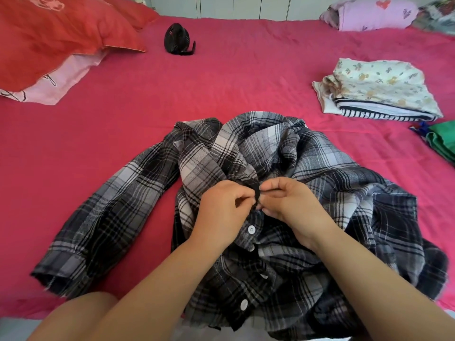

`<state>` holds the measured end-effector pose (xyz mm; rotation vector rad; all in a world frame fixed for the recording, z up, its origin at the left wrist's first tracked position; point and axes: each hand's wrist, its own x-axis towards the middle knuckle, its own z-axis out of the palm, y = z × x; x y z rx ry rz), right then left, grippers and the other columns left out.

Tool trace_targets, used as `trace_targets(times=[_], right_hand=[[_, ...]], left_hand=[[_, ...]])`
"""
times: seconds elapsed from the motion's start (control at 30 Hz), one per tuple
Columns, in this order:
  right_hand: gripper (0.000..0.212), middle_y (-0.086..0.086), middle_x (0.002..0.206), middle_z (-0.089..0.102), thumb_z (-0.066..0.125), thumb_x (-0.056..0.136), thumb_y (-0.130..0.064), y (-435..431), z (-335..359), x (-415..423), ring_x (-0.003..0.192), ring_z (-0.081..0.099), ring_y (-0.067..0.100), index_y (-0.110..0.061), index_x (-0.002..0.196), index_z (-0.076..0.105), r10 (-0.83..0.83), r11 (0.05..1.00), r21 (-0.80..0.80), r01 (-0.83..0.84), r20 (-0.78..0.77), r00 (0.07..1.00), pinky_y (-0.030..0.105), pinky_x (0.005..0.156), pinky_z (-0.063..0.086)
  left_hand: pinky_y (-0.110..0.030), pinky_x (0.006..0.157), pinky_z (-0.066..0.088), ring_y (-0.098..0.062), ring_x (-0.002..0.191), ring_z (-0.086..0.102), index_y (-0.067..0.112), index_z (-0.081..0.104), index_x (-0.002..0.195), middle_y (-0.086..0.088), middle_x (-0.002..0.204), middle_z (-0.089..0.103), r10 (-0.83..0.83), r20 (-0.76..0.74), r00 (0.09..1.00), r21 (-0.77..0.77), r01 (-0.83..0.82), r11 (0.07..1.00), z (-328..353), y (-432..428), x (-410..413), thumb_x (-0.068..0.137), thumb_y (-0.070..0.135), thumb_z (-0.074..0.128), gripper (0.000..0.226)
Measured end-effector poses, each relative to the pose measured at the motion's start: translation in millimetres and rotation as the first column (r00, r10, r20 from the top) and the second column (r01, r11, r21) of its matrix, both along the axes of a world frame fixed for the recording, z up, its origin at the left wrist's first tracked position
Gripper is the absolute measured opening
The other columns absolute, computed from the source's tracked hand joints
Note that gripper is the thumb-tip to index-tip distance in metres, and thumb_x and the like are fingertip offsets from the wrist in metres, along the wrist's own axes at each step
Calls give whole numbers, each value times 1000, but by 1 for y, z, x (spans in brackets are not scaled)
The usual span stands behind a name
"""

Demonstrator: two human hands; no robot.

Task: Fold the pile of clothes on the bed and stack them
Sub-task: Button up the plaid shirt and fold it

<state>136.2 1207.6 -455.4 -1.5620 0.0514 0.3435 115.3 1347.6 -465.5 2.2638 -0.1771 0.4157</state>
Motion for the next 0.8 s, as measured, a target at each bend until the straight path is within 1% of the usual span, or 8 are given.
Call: trace_targets(times=[0.1, 0.17, 0.37, 0.5, 0.6, 0.67, 0.73, 0.8], right_hand=[[11, 0, 69, 66, 64, 84, -7, 0, 2, 1, 63, 64, 5, -13, 89, 57, 23, 996, 83, -19, -49, 999, 13, 56, 49], [13, 0, 66, 67, 66, 82, -8, 0, 1, 2, 64, 64, 6, -13, 89, 57, -2, 999, 46, 2, -18, 1000, 14, 57, 48], [15, 0, 61, 67, 63, 82, 0, 0, 1, 3, 59, 65, 6, -13, 84, 55, -45, 999, 1, 45, 0, 999, 13, 53, 47], [19, -3, 53, 62, 60, 82, 4, 2, -3, 4, 52, 60, 4, -14, 80, 53, -86, 996, 36, 86, -15, 996, 13, 50, 46], [22, -4, 56, 60, 59, 81, 4, 5, -7, 2, 52, 54, 5, -16, 79, 51, -111, 994, 15, 110, 23, 994, 18, 55, 44], [22, -4, 63, 62, 61, 80, 3, 7, -10, 1, 54, 55, 4, -18, 80, 52, -111, 990, -70, 119, 107, 988, 22, 59, 44], [23, -6, 68, 65, 64, 78, -2, 8, -12, 0, 61, 59, 7, -23, 80, 52, -96, 973, -189, 134, 201, 975, 26, 64, 47], [25, -8, 69, 66, 65, 78, -6, 8, -11, -2, 65, 60, 8, -26, 79, 50, -57, 947, -287, 141, 281, 958, 20, 65, 47]], left_hand=[[-14, 70, 41, -6, 75, 55, 14, 75, 80, 0, 78, 68, 13, 64, 998, 28, -15, 1000, -2, 0, 0, 78, 9, 70, 7], [-24, 70, 42, -8, 73, 55, 12, 74, 75, -3, 73, 68, 6, 105, 995, 54, -12, 998, -2, -1, -1, 77, 12, 68, 6], [-18, 73, 46, -6, 78, 62, 14, 76, 89, 2, 83, 72, 26, 121, 992, 57, -34, 998, -3, -2, -3, 78, 11, 72, 12], [-11, 72, 49, 4, 74, 63, 25, 75, 86, 18, 75, 68, 41, -91, 995, -173, -57, 983, -2, -4, -5, 80, 17, 71, 10], [-12, 59, 51, -1, 63, 67, 32, 68, 73, 10, 66, 69, 11, -289, 957, -424, -139, 895, 3, -5, -5, 80, 18, 71, 16], [-11, 52, 49, -5, 59, 67, 27, 66, 71, 3, 66, 69, 4, -347, 938, -468, -177, 866, 5, -5, -4, 81, 16, 70, 15], [-15, 54, 53, -7, 57, 68, 21, 65, 73, 1, 67, 69, 4, -381, 925, -464, -195, 864, 6, -5, -3, 83, 13, 68, 12], [-19, 56, 55, -10, 57, 68, 15, 66, 76, -2, 67, 68, -22, -436, 900, -490, -217, 844, 7, -4, -1, 84, 10, 66, 9]])
